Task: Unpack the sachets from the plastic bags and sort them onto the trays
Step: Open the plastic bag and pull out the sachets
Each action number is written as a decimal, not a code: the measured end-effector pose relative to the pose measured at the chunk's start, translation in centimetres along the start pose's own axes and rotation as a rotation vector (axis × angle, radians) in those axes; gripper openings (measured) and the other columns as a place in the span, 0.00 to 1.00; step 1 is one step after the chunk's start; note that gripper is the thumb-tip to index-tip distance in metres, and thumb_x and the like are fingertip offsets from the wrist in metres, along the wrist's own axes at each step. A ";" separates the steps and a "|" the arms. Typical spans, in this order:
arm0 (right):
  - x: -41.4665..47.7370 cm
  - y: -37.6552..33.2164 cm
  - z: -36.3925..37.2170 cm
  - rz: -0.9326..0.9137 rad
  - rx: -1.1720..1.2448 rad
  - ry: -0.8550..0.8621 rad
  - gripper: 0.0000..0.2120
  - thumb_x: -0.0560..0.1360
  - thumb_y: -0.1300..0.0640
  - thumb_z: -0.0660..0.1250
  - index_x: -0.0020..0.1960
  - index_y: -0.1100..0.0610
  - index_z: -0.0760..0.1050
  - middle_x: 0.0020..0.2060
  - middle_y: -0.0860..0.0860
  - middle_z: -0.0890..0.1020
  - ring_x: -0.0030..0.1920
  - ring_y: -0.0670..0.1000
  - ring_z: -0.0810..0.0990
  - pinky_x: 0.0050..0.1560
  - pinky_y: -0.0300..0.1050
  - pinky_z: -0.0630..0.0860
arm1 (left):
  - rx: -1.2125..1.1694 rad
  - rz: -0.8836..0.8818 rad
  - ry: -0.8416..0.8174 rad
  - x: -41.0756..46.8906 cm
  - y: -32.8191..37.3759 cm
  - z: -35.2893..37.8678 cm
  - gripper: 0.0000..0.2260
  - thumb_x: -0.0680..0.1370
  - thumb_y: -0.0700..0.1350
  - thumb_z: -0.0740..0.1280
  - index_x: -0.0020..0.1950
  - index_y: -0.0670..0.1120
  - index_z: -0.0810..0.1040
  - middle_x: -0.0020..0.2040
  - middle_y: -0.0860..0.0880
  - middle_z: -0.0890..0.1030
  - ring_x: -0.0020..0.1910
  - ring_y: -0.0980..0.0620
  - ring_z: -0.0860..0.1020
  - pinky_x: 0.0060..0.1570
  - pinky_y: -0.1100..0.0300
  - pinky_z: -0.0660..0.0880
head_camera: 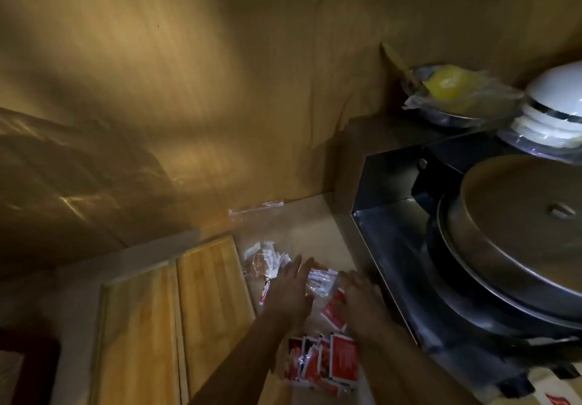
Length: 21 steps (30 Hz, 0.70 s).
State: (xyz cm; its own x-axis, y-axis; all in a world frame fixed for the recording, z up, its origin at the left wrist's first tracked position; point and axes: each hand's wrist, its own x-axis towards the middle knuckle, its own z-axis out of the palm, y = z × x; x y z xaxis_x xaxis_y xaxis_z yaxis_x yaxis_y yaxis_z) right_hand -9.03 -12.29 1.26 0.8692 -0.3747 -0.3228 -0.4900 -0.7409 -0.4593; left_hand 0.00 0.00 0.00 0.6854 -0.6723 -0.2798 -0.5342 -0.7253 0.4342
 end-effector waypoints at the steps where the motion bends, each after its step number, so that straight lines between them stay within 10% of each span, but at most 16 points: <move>1: 0.3 0.3 0.1 0.036 0.021 -0.050 0.29 0.72 0.49 0.64 0.70 0.52 0.59 0.71 0.53 0.64 0.72 0.53 0.59 0.73 0.55 0.58 | 0.015 -0.027 -0.034 0.4 0.0 0.3 0.32 0.77 0.48 0.63 0.76 0.52 0.49 0.79 0.48 0.50 0.77 0.45 0.49 0.75 0.46 0.54; 6: 1.4 0.6 1.3 0.083 0.020 -0.098 0.42 0.69 0.44 0.67 0.74 0.50 0.48 0.75 0.55 0.56 0.75 0.56 0.53 0.73 0.56 0.53 | -0.028 -0.163 0.022 1.5 -0.2 1.5 0.32 0.76 0.48 0.64 0.76 0.47 0.52 0.76 0.45 0.59 0.75 0.45 0.56 0.74 0.50 0.56; 12: 2.5 0.8 2.6 0.055 -0.216 -0.011 0.17 0.72 0.51 0.60 0.60 0.51 0.70 0.61 0.50 0.74 0.63 0.52 0.67 0.65 0.52 0.60 | -0.286 -0.244 0.151 1.9 0.1 0.4 0.08 0.74 0.39 0.65 0.50 0.40 0.80 0.49 0.41 0.83 0.49 0.44 0.80 0.46 0.56 0.74; 21: 1.5 0.2 -0.5 -0.094 -0.072 -0.054 0.09 0.75 0.57 0.58 0.41 0.47 0.75 0.48 0.47 0.82 0.53 0.47 0.78 0.53 0.38 0.67 | -0.615 -0.138 0.100 -1.0 -0.8 -0.6 0.08 0.78 0.37 0.61 0.43 0.46 0.78 0.39 0.51 0.79 0.41 0.51 0.76 0.40 0.64 0.72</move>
State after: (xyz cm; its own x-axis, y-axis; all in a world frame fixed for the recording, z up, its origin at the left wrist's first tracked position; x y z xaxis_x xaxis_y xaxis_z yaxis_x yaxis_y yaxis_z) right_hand -7.83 -13.30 1.09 0.9053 -0.2719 -0.3263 -0.3982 -0.8105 -0.4295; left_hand 0.10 1.33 0.46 0.7865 -0.5399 -0.2999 -0.0759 -0.5664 0.8206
